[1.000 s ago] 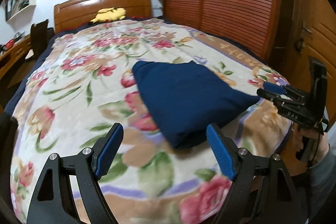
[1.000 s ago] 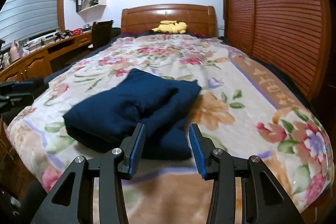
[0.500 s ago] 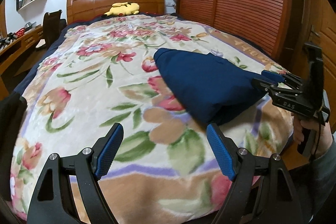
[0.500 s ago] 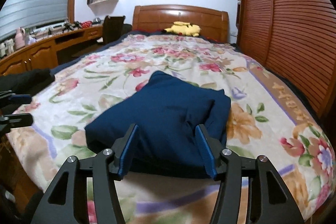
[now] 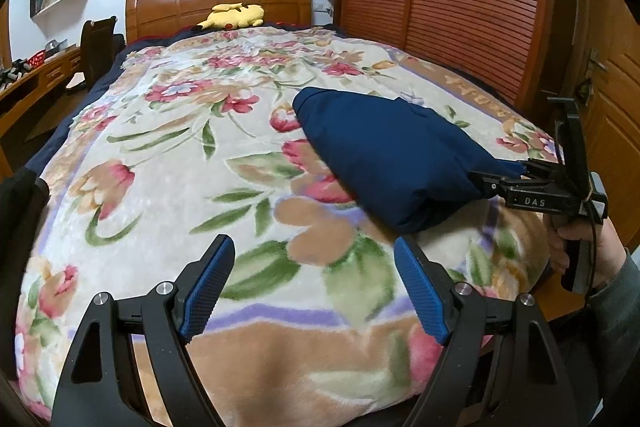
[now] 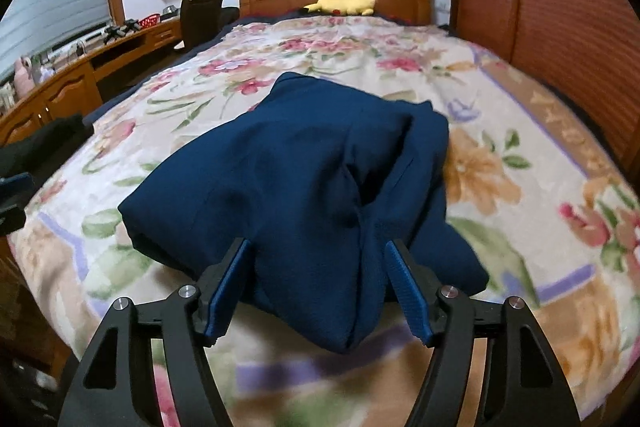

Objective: Fold large clothes
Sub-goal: 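Grasp the bundle edge with the right tool, fold it over, and release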

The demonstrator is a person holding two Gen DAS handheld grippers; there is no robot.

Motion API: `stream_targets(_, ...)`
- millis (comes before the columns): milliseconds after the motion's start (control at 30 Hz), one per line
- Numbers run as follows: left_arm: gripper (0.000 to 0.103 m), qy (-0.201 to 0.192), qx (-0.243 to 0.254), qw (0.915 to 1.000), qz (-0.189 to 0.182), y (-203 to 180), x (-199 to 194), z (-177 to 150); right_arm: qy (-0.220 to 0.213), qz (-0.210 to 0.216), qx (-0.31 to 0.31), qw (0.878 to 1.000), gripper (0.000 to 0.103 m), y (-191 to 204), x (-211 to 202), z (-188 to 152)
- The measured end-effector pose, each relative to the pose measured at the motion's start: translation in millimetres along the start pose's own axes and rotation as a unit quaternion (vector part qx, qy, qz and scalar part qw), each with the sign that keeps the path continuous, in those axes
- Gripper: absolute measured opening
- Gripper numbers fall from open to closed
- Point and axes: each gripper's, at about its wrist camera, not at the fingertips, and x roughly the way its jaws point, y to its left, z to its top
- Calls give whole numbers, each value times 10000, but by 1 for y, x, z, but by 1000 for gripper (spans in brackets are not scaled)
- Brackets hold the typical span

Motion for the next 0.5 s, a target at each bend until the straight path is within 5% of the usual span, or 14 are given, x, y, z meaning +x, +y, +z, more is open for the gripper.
stream_targets(133,84,45,-1,9999,-92,-2,1,-1,71,188,141,9997,67,-6,2,2)
stream_targets(400,84,93,4,9998,-176,-8,6,-2,137,169,-30,9998,24,-3,-2,3)
stream_targets(500,84,57,-4,9999,-102,-9,7,-2,-17,110,-166,9998,16,-1,-8,5)
